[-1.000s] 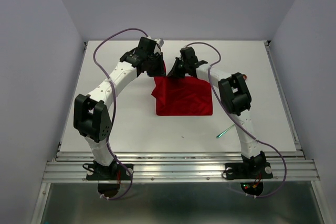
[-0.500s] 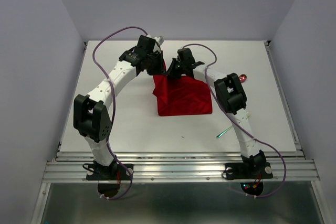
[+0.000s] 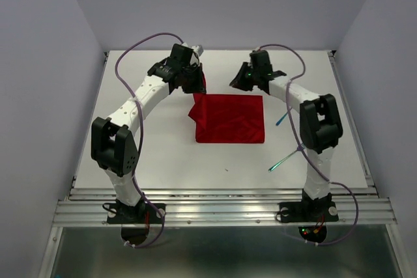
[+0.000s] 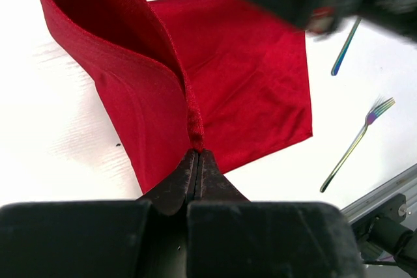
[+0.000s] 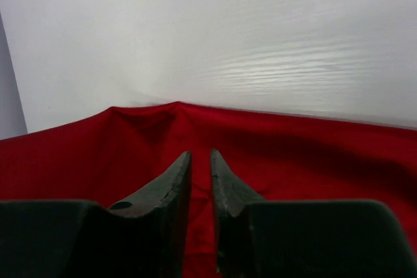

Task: Fold the napkin into a case and place the utensils inside
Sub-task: Fold the rectangle-folded napkin at the center of the board.

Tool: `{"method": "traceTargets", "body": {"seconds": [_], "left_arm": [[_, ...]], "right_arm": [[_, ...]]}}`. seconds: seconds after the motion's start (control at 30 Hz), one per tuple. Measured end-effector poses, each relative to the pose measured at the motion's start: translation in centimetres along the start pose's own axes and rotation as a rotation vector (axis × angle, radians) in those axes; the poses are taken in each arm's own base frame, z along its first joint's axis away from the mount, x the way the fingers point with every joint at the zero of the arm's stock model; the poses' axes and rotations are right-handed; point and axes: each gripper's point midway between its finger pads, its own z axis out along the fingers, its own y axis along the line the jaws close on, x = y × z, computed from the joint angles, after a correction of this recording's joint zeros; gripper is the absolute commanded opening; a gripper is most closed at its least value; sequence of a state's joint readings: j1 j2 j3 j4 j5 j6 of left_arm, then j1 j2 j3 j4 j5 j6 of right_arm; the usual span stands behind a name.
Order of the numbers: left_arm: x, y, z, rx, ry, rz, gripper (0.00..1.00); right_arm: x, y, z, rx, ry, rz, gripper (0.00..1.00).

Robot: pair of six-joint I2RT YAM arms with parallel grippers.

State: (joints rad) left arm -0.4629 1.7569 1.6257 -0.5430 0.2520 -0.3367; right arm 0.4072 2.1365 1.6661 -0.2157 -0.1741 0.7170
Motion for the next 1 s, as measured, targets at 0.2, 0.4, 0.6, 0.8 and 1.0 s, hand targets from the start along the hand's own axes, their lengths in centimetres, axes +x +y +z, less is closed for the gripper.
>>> {"method": "traceTargets", "body": {"seconds": [0.2,0.4,0.6,0.8,1.0], "left_arm": [[0.0,0.0,0.0,0.004,0.001,0.006,0.0],[0.0,-0.2,0.0,0.012,0.003,0.007,0.0],[0.0,-0.2,0.0,0.016,0.004,0.009,0.0],[0.1,-0.2,0.0,0.017,0.004,0.014,0.0],[0.1,-0.2,0.0,0.017,0.004,0.016,0.0]], "right_arm": [[-4.8,-10.0,-7.3,0.188,-0.148,0.059,0.39],[1.3,-14.6,-8.3,0.33,-0.037,0.001,0.4],[4.7,-16.1,-8.5,0.378,0.046,-0.025,0.39],[4.9,-16.7,-8.6,0.396,0.045,-0.036,0.39],[5.0,-16.7,-10.4,0.407,0.024,-0.056,0.39]]}}
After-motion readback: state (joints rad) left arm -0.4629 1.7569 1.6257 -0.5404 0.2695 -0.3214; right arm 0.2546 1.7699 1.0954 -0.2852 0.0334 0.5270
